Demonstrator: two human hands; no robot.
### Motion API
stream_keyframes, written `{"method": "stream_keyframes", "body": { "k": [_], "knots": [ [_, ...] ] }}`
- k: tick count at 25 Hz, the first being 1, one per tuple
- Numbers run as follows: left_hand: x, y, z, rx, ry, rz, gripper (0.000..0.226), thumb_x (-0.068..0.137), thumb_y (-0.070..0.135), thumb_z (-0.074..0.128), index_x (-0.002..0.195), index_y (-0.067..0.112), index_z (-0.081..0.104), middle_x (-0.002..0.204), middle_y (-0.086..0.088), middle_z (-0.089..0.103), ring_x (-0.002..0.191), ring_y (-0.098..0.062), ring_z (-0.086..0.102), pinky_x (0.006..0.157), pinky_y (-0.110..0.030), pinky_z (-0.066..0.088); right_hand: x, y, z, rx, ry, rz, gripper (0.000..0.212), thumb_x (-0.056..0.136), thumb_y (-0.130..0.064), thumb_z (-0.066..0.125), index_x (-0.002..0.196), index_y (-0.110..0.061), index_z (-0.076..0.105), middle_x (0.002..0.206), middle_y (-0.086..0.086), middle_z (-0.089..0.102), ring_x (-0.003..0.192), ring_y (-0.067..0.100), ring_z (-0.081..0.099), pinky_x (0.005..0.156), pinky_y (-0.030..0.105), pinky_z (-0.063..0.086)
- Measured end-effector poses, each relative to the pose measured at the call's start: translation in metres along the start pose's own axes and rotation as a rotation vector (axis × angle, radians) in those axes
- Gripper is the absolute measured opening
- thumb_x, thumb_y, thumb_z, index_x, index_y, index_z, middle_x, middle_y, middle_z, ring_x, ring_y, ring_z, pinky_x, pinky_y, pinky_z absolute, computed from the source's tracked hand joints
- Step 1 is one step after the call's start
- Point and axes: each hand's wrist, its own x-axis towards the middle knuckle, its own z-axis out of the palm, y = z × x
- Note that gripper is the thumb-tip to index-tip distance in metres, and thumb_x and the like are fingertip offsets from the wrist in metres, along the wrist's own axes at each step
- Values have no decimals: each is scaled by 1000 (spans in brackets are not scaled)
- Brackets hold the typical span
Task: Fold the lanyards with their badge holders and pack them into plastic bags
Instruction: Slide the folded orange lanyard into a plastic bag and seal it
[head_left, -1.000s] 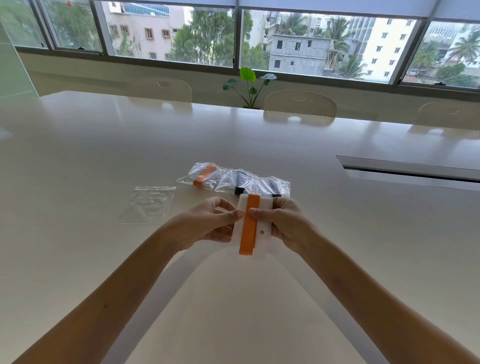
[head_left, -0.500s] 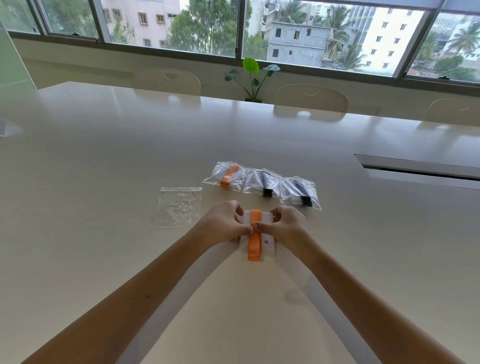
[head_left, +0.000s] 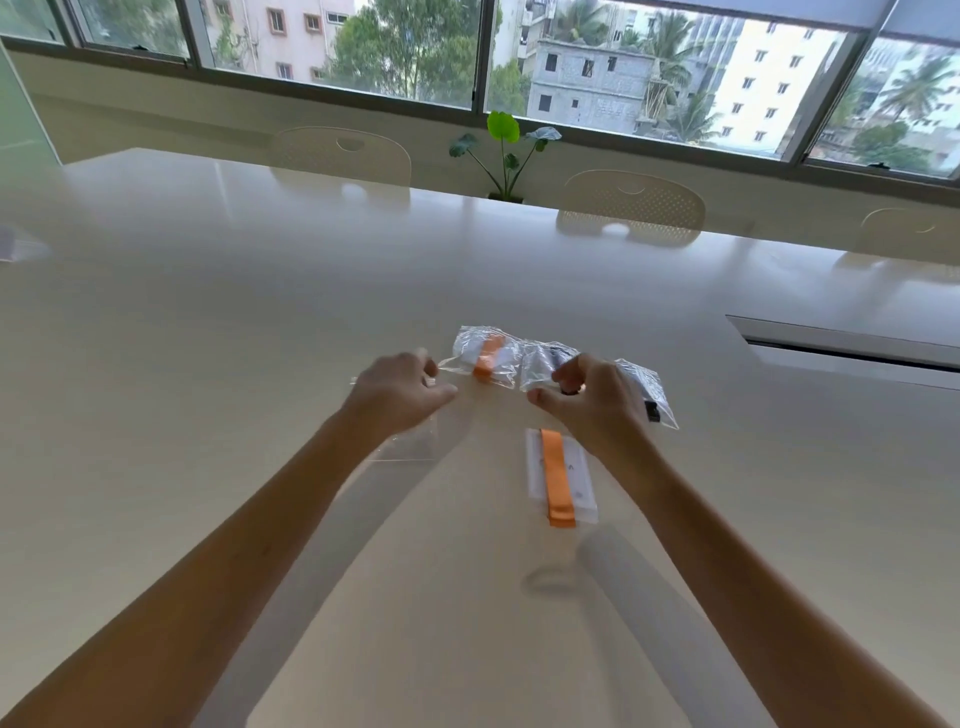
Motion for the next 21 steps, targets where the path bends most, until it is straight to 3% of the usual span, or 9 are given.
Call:
{"method": "stream_keyframes", "body": {
  "k": [2,5,10,13,17,21],
  "knots": [
    [17,-26,-8,114,78,-5,39,84,34,63,116,11,61,111,-9,63,106,-28,57,90,-33,43,0,-28,14,-31,-11,-81,22,75,-36,72,89,-19,67,93,1,67,89,18,58,69,24,31],
    [34,-55,-12,281,-25,-19,42,88,35,58,125,15,57,126,-12,52,120,-31,46,104,-43,36,-7,-62,50,-99,-127,-214,19,79,-33,67,91,-18,67,100,6,66,96,23,58,71,24,31],
    [42,-73,-13,262,-104,9,36,89,39,58,120,23,58,121,-10,54,119,-32,45,104,-44,36,-30,-77,98,-203,-305,-224,26,86,-34,59,107,-20,65,116,9,54,109,34,52,88,35,42],
    [42,-78,-21,124,-177,-17,33,85,31,66,114,18,60,105,-9,61,101,-26,55,87,-30,43,-37,-74,105,-257,-278,-230,23,92,-25,50,109,-20,65,118,6,51,112,35,46,94,38,38],
    [43,-80,-32,-35,-272,-38,12,81,25,71,83,13,69,80,-4,64,77,-20,57,66,-26,41,-41,-74,108,-331,-228,-243,31,91,-11,44,107,-25,66,120,0,53,115,32,40,93,40,30],
    [40,-77,-41,-214,-272,-71,20,88,21,63,75,8,73,64,-1,60,49,-9,49,44,-17,37,-39,-73,111,-339,-212,-241,36,85,-3,44,106,-23,67,119,-1,55,114,31,40,91,40,29]
  ]
}}
